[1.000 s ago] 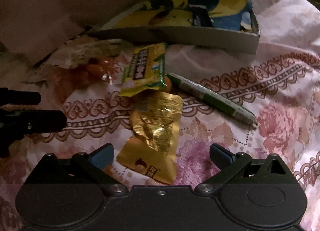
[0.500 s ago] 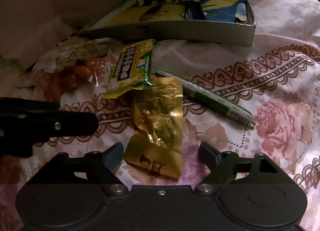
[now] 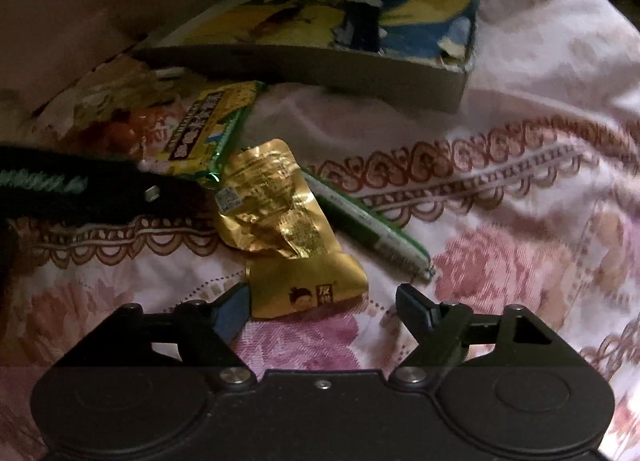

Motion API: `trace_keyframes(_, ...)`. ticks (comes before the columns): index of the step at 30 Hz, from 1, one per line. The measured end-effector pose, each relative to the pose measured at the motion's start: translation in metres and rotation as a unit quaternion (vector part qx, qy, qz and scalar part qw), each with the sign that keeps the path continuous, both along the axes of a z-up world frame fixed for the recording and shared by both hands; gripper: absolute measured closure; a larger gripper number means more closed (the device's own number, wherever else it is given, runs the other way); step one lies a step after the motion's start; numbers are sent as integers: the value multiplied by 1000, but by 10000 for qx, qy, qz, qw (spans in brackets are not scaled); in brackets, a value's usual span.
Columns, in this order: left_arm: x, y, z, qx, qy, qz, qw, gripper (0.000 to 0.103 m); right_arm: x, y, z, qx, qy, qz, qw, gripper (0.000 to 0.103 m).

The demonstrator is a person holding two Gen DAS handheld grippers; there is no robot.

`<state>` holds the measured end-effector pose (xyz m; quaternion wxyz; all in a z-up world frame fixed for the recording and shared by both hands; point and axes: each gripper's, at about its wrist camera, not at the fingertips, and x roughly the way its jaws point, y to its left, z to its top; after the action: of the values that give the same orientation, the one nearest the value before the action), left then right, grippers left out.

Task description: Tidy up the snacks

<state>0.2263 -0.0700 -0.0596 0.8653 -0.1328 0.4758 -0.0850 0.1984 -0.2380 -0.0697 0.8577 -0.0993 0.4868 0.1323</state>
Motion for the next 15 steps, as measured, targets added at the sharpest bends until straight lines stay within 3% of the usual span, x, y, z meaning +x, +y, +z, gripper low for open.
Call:
trace_keyframes(4,14,-6,0,1,74,30,10000,1,0,1,-1,-73,-102,256,9996,20)
trace_keyframes(9,29,-3,-7,-52,400,148,9991,5,4,-5,-2,299,-138,264,9991,20)
trace_keyframes(15,18,-8,-1,20,400,12,9992,8,6,1,-2,518,-166,427,9976,24)
